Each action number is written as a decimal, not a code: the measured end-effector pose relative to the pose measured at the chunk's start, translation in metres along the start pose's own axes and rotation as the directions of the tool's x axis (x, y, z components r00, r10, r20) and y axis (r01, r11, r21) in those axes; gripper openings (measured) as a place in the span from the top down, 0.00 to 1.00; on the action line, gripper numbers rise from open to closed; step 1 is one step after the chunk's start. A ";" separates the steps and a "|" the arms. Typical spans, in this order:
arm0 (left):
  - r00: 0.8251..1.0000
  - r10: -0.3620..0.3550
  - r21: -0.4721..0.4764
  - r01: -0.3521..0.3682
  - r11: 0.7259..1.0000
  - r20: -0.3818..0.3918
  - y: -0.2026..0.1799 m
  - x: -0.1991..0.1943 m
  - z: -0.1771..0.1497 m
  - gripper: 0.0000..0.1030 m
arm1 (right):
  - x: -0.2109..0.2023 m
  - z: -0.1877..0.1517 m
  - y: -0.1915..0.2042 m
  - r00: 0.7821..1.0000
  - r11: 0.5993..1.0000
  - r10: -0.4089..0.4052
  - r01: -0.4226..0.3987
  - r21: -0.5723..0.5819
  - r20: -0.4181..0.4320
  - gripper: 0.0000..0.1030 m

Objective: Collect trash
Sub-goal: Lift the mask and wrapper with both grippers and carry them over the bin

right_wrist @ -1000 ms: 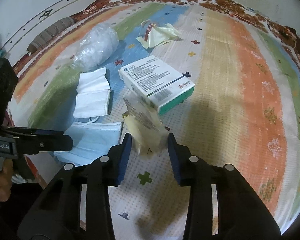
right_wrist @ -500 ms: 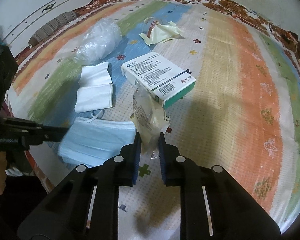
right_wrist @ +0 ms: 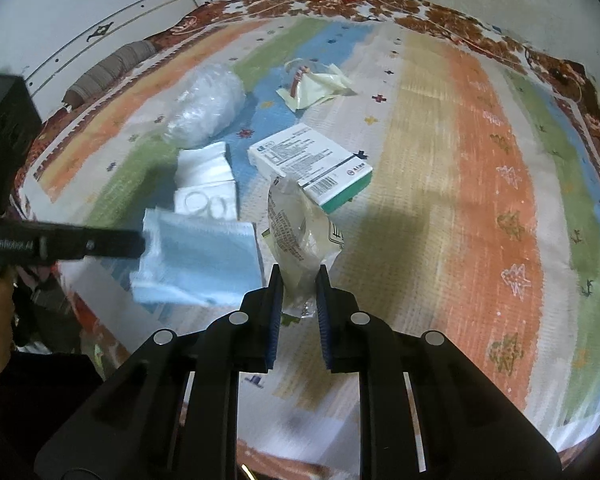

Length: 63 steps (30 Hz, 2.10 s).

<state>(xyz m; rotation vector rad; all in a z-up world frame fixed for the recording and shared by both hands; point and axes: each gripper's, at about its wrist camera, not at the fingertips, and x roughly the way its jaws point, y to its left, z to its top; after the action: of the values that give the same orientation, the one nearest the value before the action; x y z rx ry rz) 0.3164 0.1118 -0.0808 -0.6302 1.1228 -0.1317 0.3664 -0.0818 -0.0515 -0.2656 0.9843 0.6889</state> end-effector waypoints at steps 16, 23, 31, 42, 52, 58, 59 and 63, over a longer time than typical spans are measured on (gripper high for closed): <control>0.997 0.012 0.080 -0.018 0.997 0.075 -0.026 -0.053 -0.016 1.00 | -0.061 -0.004 0.010 0.995 0.996 0.023 -0.031 0.080 0.101 0.86; 0.994 -0.016 0.088 0.007 0.996 0.106 -0.034 -0.073 -0.027 1.00 | -0.090 -0.014 0.020 0.987 0.995 0.045 -0.058 0.078 0.155 0.86; 0.992 -0.030 0.113 0.015 0.993 0.127 -0.041 -0.091 -0.041 1.00 | -0.108 -0.029 0.026 0.985 0.996 0.012 -0.027 0.084 0.171 0.86; 0.980 -0.107 0.113 0.088 0.990 0.169 -0.046 -0.119 -0.066 1.00 | -0.123 -0.053 0.045 0.982 0.992 0.033 -0.055 0.115 0.187 0.86; 0.972 -0.142 0.122 0.121 0.985 0.188 -0.046 -0.133 -0.094 1.00 | -0.142 -0.077 0.066 0.975 0.994 0.025 -0.047 0.095 0.221 0.86; 0.969 -0.148 0.138 0.122 0.983 0.198 -0.048 -0.139 -0.111 1.00 | -0.150 -0.094 0.069 0.977 0.990 0.022 -0.050 0.128 0.212 0.86; 0.969 -0.147 0.142 0.120 0.983 0.198 -0.049 -0.139 -0.114 1.00 | -0.150 -0.097 0.070 0.978 0.990 0.021 -0.049 0.130 0.208 0.86; 0.970 -0.148 0.150 0.119 0.981 0.195 -0.051 -0.139 -0.124 1.00 | -0.151 -0.109 0.072 0.979 0.987 0.038 -0.069 0.148 0.202 0.86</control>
<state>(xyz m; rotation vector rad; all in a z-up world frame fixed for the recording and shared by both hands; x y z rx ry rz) 0.1573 0.0765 0.0225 -0.5823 0.8632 -0.2524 0.1916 -0.1442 0.0226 -0.0328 0.8504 0.6706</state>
